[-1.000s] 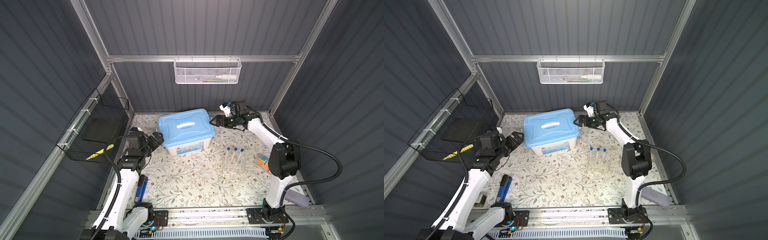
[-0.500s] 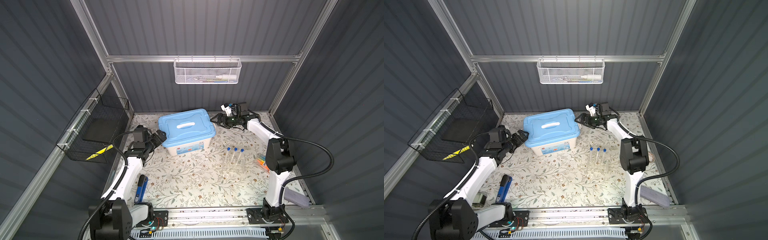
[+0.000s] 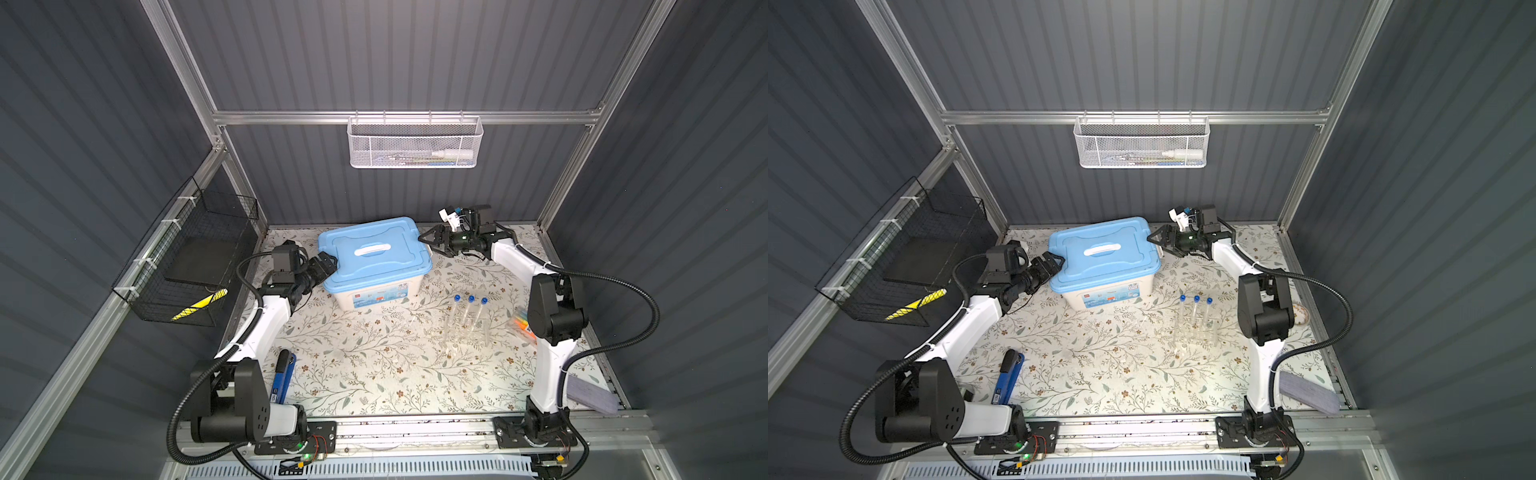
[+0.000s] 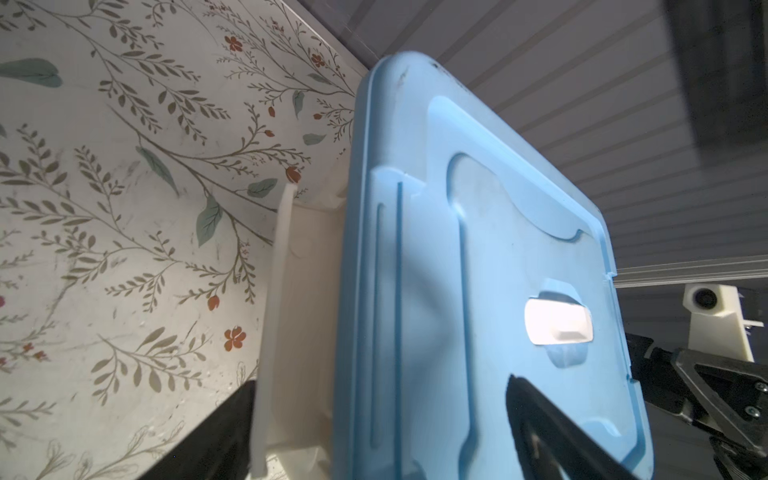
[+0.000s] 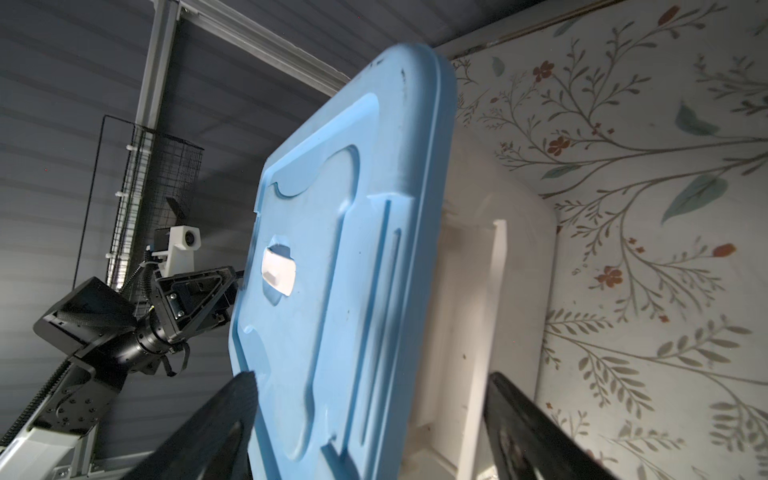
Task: Organize the chemistry lab equipment
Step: 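Press the lid edges down onto the bin with both grippers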
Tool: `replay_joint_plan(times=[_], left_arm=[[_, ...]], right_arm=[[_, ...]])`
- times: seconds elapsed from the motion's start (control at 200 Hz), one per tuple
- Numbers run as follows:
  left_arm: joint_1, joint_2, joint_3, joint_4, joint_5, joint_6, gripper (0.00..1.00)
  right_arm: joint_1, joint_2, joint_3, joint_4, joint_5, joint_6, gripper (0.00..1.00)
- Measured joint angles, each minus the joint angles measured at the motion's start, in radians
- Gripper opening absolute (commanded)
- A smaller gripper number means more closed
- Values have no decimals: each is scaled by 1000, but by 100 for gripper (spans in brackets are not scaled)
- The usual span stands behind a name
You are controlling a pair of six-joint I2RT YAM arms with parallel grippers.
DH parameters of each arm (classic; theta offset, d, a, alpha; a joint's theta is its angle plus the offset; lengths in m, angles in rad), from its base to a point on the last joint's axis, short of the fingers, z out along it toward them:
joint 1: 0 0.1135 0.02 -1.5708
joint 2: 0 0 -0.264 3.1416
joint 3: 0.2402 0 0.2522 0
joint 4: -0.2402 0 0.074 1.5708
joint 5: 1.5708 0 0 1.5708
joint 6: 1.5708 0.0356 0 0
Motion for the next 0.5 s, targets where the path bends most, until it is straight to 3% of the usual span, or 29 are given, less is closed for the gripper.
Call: replay_joint_plan(times=[0.5], left_arm=[[2, 84, 125, -42, 21, 46, 89]], right_arm=[[-14, -35, -84, 85, 7, 40, 82]])
